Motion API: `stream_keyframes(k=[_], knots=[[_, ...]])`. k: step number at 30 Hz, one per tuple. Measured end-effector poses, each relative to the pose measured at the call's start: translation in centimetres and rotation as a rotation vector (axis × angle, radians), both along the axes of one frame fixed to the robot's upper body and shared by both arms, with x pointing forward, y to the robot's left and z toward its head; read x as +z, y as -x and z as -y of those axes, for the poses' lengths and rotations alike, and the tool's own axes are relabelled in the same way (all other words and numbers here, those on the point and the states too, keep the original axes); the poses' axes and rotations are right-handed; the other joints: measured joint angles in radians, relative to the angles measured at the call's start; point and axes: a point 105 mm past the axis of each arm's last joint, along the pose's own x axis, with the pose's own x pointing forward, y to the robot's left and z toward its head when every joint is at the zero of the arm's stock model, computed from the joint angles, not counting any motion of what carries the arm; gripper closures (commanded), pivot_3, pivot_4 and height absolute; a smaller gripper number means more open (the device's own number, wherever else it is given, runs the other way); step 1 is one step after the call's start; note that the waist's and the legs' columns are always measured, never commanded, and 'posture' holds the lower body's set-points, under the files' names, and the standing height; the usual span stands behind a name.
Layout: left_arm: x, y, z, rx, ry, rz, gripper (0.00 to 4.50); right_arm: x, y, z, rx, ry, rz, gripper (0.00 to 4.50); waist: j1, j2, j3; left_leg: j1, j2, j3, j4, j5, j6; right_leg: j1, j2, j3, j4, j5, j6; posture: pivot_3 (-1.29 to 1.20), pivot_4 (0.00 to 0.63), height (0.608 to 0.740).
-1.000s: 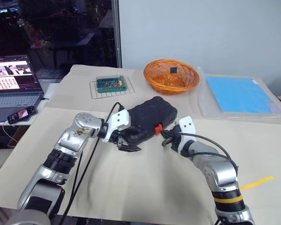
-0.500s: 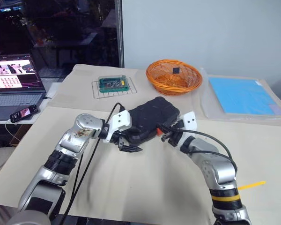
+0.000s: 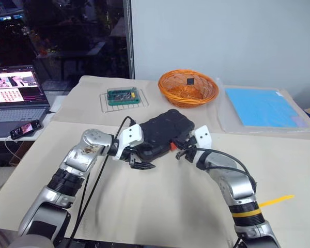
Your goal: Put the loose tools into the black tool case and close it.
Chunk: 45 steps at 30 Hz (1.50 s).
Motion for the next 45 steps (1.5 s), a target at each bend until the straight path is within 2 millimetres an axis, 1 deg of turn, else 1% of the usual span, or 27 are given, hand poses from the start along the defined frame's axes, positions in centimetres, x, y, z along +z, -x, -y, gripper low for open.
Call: stream_keyframes(k=[2,7,17,23,27,31,33,41,45], knots=[[-0.08,-0.03,-0.05,0.008,-0.002,-0.006,0.0,-0.26,-0.02,-0.12,0.008,0.009,-0.001,4.47,-0.001,0.0,-0.002,0.002,0.0,0.0,-0.001,0.0,-0.001,0.0,-0.004,-0.003,0.0,0.0,0.001,0.0,0.15,0.74],[-0.3,-0.03,-0.15,0.017,-0.004,-0.013,0.0,-0.82,0.02,-0.21,0.019,0.036,-0.009,4.47,-0.001,-0.001,-0.007,0.005,0.0,0.0,-0.002,-0.002,-0.003,0.001,-0.006,-0.004,0.0,0.0,0.001,0.0,0.15,0.74],[-0.56,0.1,-0.06,0.027,0.001,-0.011,0.0,-0.95,0.01,-0.01,0.039,0.07,-0.011,4.47,0.001,-0.001,-0.014,0.005,0.0,0.0,-0.005,-0.002,-0.004,0.0,-0.008,-0.003,-0.001,0.0,0.001,0.0,0.15,0.74],[-0.57,0.15,-0.07,0.035,0.004,-0.009,0.0,-0.87,-0.07,-0.07,0.052,0.089,-0.01,4.47,0.002,-0.001,-0.015,0.005,0.0,0.0,-0.008,-0.002,-0.004,0.0,-0.013,-0.004,-0.002,0.0,0.001,0.0,0.15,0.74],[-0.58,0.17,-0.15,0.045,0.006,-0.015,0.0,-0.86,-0.12,-0.19,0.061,0.099,-0.011,4.47,0.002,-0.001,-0.015,0.006,0.0,0.0,-0.01,-0.002,-0.004,-0.001,-0.017,-0.01,-0.003,0.0,0.001,0.0,0.15,0.74],[-0.6,0.18,-0.25,0.049,0.005,-0.014,0.0,-0.82,-0.24,-0.27,0.077,0.117,-0.028,4.47,0.002,-0.001,-0.014,0.007,0.0,0.0,-0.011,-0.002,-0.004,0.0,-0.025,-0.022,-0.004,0.0,0.001,0.0,0.15,0.74],[-0.61,0.18,-0.25,0.049,0.005,-0.014,0.0,-0.84,-0.26,-0.25,0.081,0.122,-0.031,4.47,0.002,0.0,-0.014,0.007,0.0,0.0,-0.011,-0.002,-0.005,-0.001,-0.026,-0.025,-0.004,0.0,0.001,0.0,0.15,0.74],[-0.64,0.12,-0.28,0.053,0.005,-0.014,0.0,-0.89,-0.51,-0.25,0.093,0.142,-0.066,4.47,0.003,0.001,-0.013,0.007,0.0,-0.001,-0.012,-0.003,-0.005,-0.001,-0.027,-0.028,-0.008,-0.001,0.001,0.0,0.15,0.74],[-0.59,0.14,-0.1,0.049,0.021,-0.004,0.0,-0.49,-0.52,-0.28,0.09,0.111,-0.029,4.47,0.005,0.001,-0.013,0.005,0.001,-0.002,-0.016,-0.003,-0.005,-0.001,-0.026,-0.03,-0.015,0.0,0.002,0.0,0.15,0.74]])
